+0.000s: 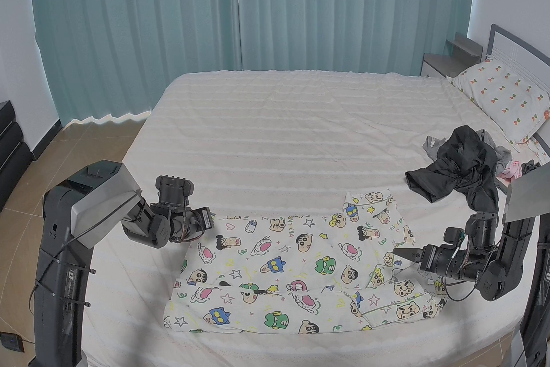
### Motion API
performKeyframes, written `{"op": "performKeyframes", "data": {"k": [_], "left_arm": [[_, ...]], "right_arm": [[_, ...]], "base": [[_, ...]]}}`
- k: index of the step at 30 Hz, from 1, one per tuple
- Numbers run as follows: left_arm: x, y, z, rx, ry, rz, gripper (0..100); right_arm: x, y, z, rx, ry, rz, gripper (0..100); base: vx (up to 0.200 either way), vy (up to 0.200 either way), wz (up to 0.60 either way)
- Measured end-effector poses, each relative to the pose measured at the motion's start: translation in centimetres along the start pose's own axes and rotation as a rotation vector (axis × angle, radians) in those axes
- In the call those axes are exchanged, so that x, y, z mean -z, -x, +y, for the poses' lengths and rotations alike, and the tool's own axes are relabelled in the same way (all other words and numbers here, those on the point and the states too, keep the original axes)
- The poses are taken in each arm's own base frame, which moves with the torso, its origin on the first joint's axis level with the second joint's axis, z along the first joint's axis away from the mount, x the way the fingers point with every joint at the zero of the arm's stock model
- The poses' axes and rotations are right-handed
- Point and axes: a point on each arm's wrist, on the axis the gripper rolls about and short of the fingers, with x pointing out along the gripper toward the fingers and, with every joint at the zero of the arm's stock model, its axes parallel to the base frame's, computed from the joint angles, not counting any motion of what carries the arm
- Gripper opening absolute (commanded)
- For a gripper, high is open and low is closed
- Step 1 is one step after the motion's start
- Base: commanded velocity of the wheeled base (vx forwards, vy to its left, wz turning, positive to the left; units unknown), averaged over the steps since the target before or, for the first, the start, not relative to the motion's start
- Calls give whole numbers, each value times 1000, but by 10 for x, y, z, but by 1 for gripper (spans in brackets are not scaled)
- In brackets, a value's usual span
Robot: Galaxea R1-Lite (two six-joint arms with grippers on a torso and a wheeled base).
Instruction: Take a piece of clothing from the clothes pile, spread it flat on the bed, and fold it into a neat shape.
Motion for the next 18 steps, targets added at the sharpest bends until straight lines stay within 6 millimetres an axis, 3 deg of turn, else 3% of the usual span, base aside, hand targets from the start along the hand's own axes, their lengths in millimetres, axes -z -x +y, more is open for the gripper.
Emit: {"op": "performKeyframes", "data": {"k": [11,18], "left_arm": [[0,0,1,-37,2,-45,0],[4,0,0,-43,-3,-47,0]], "right_arm": [[-25,-24,-3,50,5,-37,100],[-61,-55,-7,82,-5,-36,100]], "base": [[0,0,0],[0,0,0]]}}
